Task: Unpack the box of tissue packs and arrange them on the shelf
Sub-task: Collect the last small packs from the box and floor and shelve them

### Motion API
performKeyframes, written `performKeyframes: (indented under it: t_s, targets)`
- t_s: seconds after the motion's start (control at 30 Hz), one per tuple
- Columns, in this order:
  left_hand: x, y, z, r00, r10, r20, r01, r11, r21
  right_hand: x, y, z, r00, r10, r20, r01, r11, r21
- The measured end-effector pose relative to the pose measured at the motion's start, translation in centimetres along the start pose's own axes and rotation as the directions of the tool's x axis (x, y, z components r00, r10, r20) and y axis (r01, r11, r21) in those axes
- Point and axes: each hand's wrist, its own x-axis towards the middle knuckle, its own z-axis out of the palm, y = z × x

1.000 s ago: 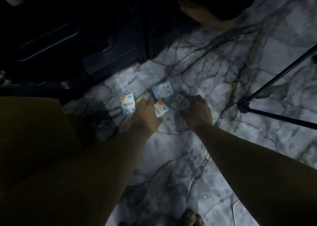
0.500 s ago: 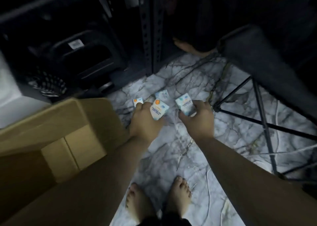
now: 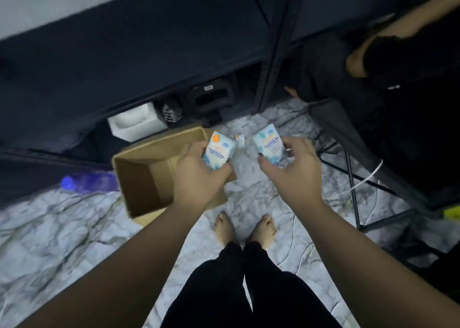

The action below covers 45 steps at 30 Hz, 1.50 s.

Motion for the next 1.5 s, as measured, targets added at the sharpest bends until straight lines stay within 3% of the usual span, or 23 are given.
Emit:
performKeyframes:
  t_s: [0.33,0.63,0.93,1.17,1.5]
  targets:
    - [-2.9,1.8,-13.9,0.968,-0.026,-0.250,0.000,0.995,-0.102,-1.9,-14.5,1.0,0.932,-0.272,0.239,0.253,0.961,0.110]
    - [2.3,-1.4,-30.7,0.891,0.045,-0.451,-0.148,0.970,-0.195,0.6,-32.0,8.6,0.854,-0.499,0.148,0.478,0.864,0.160]
    - [7.8,-5.0,-47.4,0.781,0.175,-0.599,-0.284,0.954,-0.092,0.5,-48.1,17.8,0.762,-0.647,-0.017,0.634,0.740,0.225]
    - [10.5,-8.1,-54.1,0.744,0.145,-0.652,-0.207,0.978,-0.019,0.0,-54.9,23.5,0.688,-0.724,0.061,0.657,0.656,0.372]
    - [12.5,-9.3,-56.1,0.716,0.135,-0.685,-0.093,0.991,0.098,0.0,-59.1,26.5,0.642,-0.763,0.071,0.752,0.645,0.136]
